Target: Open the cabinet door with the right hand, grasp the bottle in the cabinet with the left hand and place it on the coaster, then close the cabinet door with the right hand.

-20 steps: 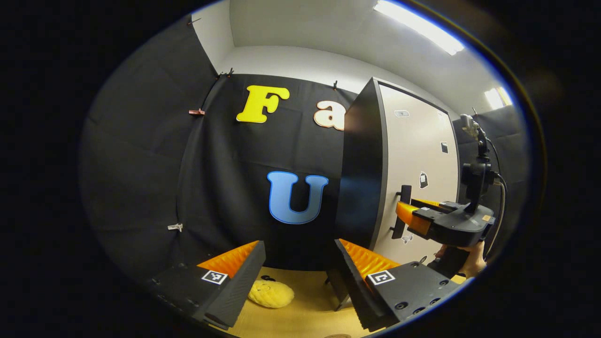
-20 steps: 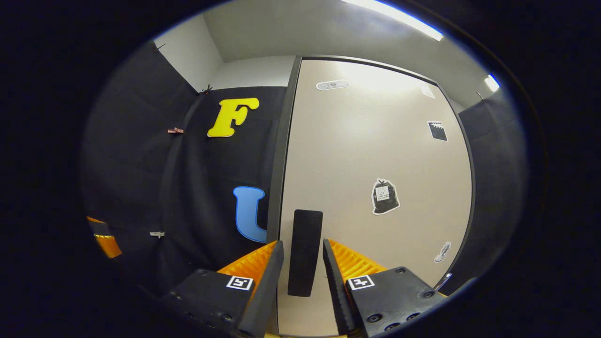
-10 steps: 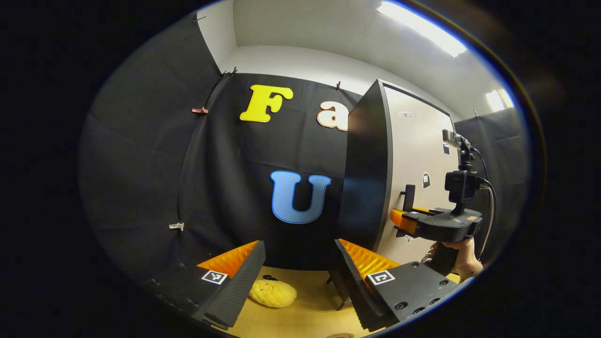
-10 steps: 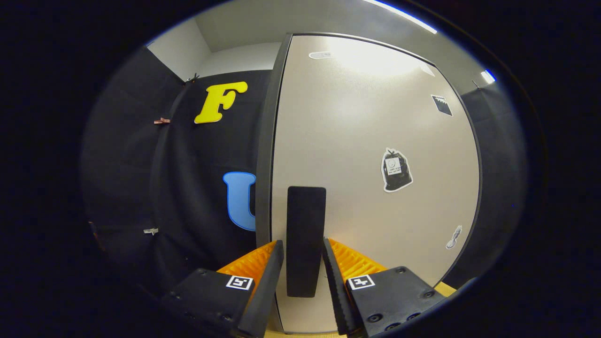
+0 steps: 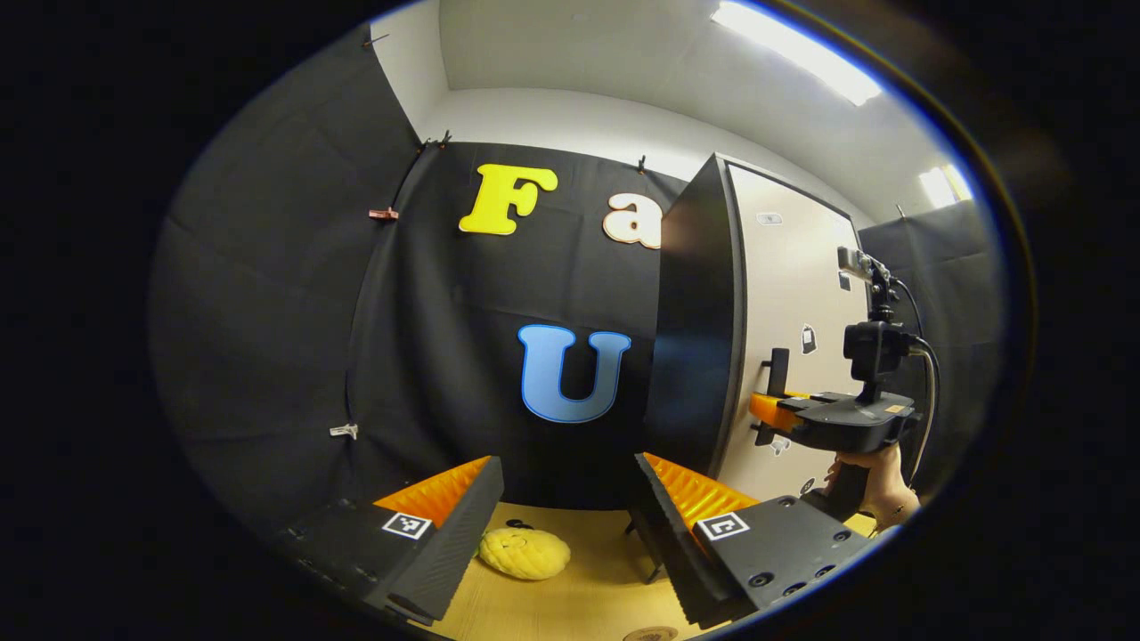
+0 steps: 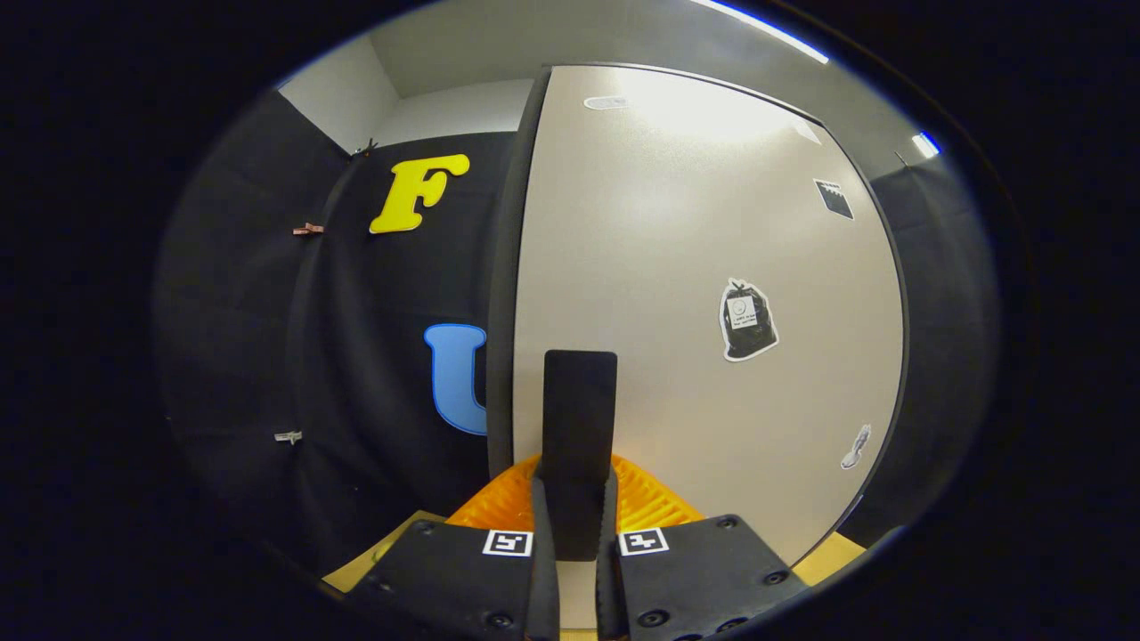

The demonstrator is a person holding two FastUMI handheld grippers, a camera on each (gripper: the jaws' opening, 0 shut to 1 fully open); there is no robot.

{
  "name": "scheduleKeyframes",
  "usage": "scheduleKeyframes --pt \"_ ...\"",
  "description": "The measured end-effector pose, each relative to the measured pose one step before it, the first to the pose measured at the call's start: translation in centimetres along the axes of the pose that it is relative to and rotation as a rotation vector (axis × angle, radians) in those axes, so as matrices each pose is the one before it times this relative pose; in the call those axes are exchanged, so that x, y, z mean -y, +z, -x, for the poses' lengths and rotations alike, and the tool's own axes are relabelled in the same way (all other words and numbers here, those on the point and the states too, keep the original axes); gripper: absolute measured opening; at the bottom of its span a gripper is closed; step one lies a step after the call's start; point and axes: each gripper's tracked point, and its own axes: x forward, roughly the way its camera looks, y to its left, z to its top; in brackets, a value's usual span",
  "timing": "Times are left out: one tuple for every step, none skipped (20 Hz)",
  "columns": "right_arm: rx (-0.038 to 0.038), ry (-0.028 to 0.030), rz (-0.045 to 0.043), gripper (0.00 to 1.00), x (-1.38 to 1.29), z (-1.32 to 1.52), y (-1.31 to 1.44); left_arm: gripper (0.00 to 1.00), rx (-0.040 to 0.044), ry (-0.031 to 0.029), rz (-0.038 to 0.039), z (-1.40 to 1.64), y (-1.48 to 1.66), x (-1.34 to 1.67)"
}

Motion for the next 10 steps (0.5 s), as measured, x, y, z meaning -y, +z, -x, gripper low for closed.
scheduleKeyframes --pt "0.00003 0.01292 -0.00053 0.2 -0.117 0.678 0.186 0.92 0.00855 -0.00088 -0.00586 0.047 0.357 0.157" --pt "-0.00207 0.01913 -0.00491 0.24 -0.094 1.042 0.193 0.93 0.00955 -0.00195 -0.0088 0.203 0.509 0.369" --pt "-0.00434 0.02373 -0.00716 0.2 -0.107 1.4 0.155 0.92 0.00735 -0.00733 -0.01262 0.361 0.365 0.707" --pt "0.00478 0.02136 -0.0057 0.2 0.255 1.589 0.235 0.92 0.01018 -0.00851 -0.01429 0.699 0.286 0.982" --pt "0.00226 0.01871 -0.00772 0.2 0.248 1.267 0.185 0.92 0.01138 -0.01195 -0.01349 0.8 0.358 1.146" --pt "0.00396 0.01511 -0.01639 0.2 0.101 1.021 0.267 0.89 0.01237 -0.01538 -0.00972 0.376 0.472 1.136" --pt "-0.00238 0.01112 -0.01419 0.2 0.162 1.144 0.209 0.88 0.01086 -0.01398 -0.00527 0.25 0.394 1.169" --pt "-0.00044 0.00848 -0.00414 0.2 0.359 1.281 0.142 0.88 0.01123 -0.01228 -0.00028 0.197 0.182 1.317" --pt "-0.00462 0.00806 0.00212 0.2 0.78 1.239 -0.189 0.88 0.0093 -0.01503 0.00474 0.022 0.336 1.409" --pt "-0.00097 0.01297 0.00345 0.2 0.374 0.821 0.154 0.88 0.00037 -0.01665 0.00807 -0.226 0.158 1.699"
